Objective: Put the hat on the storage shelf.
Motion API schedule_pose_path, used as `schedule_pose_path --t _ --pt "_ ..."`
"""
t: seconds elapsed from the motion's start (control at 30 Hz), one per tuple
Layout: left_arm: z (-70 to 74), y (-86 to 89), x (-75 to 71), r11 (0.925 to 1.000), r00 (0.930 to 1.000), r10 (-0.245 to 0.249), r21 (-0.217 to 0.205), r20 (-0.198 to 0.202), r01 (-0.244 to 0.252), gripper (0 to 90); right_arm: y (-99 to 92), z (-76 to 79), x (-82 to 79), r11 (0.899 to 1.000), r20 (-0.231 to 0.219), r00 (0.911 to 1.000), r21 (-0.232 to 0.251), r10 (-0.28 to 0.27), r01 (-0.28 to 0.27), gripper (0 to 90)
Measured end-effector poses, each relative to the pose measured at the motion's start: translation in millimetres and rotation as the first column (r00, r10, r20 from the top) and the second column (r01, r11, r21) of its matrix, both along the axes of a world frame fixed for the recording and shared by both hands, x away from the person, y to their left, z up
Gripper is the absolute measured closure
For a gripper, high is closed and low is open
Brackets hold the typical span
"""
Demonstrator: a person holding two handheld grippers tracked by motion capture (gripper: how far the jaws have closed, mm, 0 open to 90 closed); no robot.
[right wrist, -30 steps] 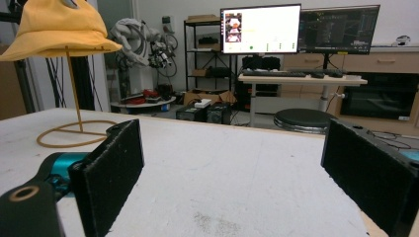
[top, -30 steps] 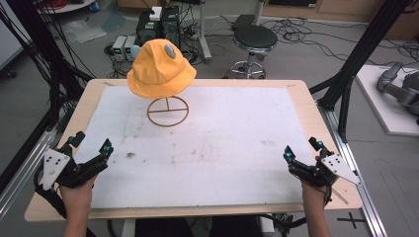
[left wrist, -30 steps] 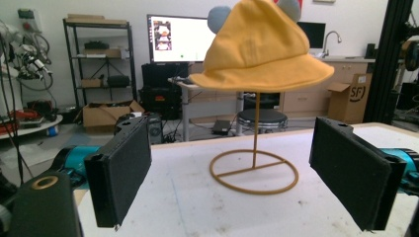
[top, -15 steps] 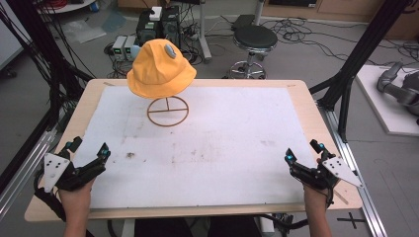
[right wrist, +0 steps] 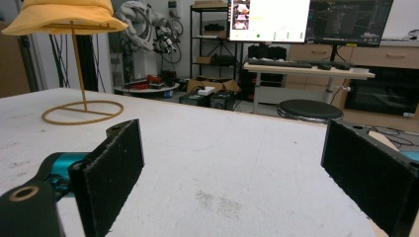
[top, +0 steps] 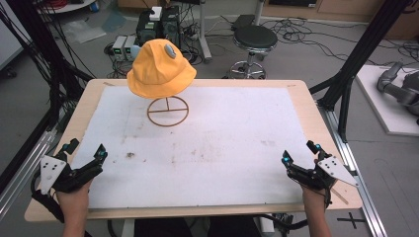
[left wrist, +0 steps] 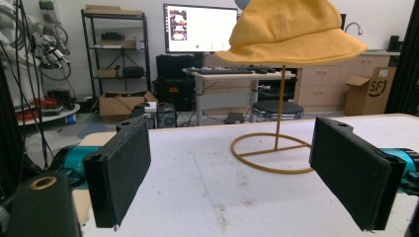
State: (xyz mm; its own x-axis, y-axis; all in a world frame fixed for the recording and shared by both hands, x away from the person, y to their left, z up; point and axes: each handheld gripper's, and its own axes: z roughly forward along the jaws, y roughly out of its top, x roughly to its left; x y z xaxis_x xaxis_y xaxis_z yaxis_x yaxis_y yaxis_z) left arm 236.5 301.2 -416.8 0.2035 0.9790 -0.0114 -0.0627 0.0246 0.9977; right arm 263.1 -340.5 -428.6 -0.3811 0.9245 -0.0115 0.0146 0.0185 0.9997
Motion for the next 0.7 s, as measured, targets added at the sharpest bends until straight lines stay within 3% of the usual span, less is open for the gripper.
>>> schedule_pose_path --t 0.7 --pt "0.8 -2.0 0.6 1.0000 1.0000 0.001 0.004 -0.004 -0.001 16.4 -0.8 -2.0 1.4 1.000 -0.006 1.0000 0.015 0.004 -0.004 9.0"
